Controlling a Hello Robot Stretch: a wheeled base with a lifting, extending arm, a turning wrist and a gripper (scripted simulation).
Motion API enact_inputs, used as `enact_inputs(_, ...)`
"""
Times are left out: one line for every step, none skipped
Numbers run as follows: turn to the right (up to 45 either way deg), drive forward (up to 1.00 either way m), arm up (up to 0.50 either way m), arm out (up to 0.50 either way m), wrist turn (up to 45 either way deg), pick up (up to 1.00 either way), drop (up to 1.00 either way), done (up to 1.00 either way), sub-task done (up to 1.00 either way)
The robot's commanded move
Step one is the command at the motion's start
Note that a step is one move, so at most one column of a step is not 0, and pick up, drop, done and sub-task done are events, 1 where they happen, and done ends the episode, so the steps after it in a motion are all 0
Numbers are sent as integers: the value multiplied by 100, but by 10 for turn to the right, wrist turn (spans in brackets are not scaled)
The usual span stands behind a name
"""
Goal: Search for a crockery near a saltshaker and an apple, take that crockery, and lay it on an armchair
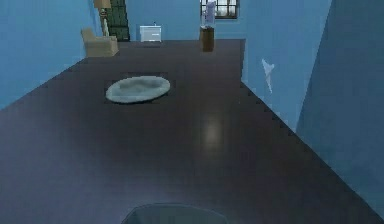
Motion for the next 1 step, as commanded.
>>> enact_inputs(60, 0, 0, 0, 0, 0, 0, 0, 0)
